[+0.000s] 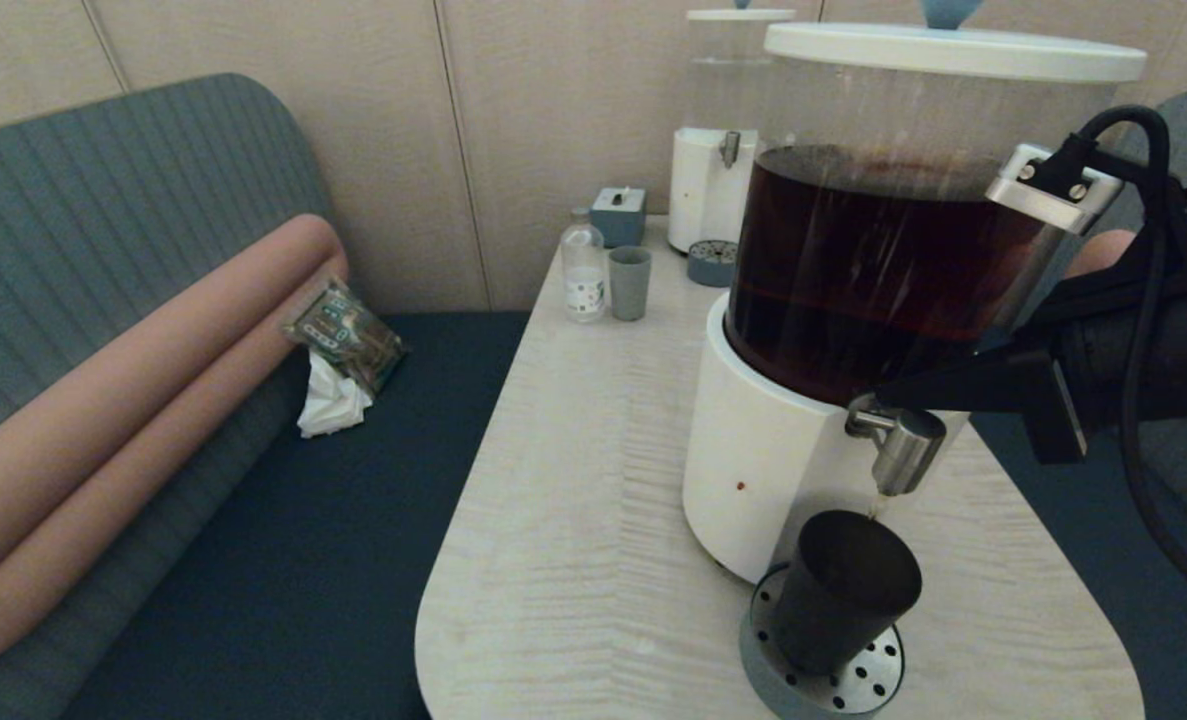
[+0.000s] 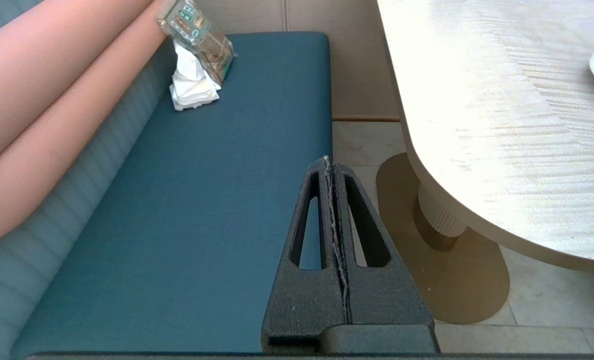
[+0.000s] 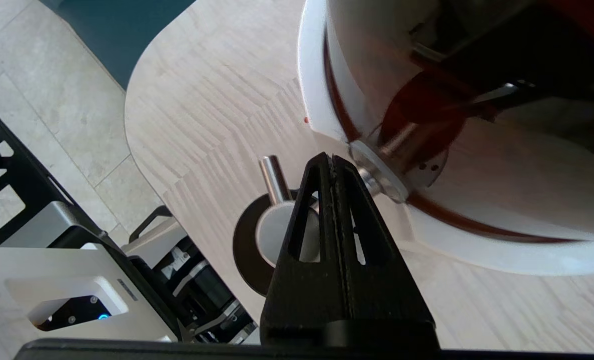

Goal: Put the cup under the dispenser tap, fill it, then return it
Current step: Turn on the faucet

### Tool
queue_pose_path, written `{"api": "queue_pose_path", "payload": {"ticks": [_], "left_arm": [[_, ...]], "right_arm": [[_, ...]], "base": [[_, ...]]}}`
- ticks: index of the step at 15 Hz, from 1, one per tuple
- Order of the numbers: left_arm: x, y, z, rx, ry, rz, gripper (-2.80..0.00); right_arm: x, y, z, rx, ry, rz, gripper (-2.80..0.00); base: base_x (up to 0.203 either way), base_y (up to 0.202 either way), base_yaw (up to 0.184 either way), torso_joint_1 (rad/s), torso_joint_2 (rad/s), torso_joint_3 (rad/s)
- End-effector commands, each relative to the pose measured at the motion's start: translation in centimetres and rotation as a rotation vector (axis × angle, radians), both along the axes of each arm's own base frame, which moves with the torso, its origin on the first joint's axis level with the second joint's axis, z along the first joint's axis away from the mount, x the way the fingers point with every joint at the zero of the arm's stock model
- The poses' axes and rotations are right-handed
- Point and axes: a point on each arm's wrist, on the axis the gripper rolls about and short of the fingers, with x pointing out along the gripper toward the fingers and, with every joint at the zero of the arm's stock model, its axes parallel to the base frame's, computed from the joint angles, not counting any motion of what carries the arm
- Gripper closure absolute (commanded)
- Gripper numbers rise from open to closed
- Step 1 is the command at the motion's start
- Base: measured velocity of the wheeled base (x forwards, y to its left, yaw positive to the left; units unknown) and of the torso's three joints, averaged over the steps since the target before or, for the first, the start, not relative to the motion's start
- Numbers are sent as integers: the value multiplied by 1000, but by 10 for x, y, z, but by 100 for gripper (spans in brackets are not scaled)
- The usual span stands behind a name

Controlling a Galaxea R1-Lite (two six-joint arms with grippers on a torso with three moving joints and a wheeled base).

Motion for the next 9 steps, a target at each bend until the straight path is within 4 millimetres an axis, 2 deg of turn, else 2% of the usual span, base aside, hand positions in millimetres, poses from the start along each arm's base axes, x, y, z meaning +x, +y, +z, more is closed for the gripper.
{"api": "queue_pose_path", "payload": {"ticks": [1, 9], "left_arm": [[0, 0, 0, 0, 1, -1, 0], [0, 0, 0, 0, 1, 0, 0]], "right_arm": [[-6, -2, 3, 4, -9, 6, 0], [-15, -11, 7, 10, -31, -17, 0]], "base": [[0, 0, 0, 0, 0, 0], [0, 0, 0, 0, 0, 0]]}}
